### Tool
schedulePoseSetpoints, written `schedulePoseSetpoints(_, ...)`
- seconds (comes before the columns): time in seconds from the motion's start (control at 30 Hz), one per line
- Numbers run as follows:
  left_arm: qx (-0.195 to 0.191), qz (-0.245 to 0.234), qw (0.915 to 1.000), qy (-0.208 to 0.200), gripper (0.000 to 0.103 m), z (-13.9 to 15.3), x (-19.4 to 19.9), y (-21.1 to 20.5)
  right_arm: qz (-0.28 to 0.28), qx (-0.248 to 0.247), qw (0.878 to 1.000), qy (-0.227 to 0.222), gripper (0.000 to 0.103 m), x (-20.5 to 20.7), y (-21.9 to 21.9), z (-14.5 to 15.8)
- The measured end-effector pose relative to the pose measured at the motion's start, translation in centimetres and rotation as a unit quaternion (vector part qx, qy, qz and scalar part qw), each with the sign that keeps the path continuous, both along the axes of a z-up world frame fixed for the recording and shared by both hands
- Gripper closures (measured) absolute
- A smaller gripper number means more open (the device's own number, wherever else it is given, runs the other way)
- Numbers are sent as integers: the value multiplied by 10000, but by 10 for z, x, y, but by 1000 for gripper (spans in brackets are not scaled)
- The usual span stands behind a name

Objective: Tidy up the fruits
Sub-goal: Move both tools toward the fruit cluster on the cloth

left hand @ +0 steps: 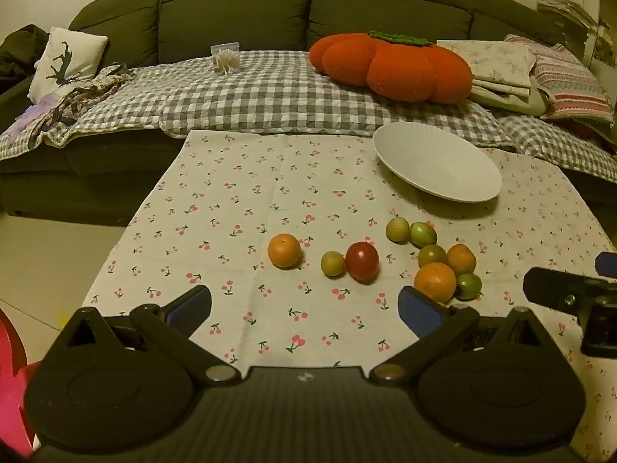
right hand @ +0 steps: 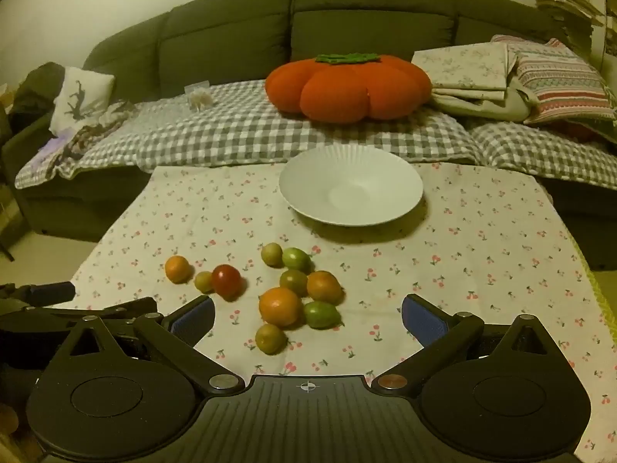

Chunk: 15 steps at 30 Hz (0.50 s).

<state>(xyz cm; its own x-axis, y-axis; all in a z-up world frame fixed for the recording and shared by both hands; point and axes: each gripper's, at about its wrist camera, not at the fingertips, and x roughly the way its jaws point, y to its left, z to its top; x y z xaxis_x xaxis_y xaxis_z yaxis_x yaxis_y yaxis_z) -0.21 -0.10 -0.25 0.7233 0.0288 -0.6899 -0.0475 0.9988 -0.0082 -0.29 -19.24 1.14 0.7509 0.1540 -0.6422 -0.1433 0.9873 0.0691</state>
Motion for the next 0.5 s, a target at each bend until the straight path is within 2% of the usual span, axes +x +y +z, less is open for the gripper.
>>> schedulePoseSetpoints(0.5,-67,-10,10000,-14,1,1,0,1,80,102,9999,6,0,-3,3,1)
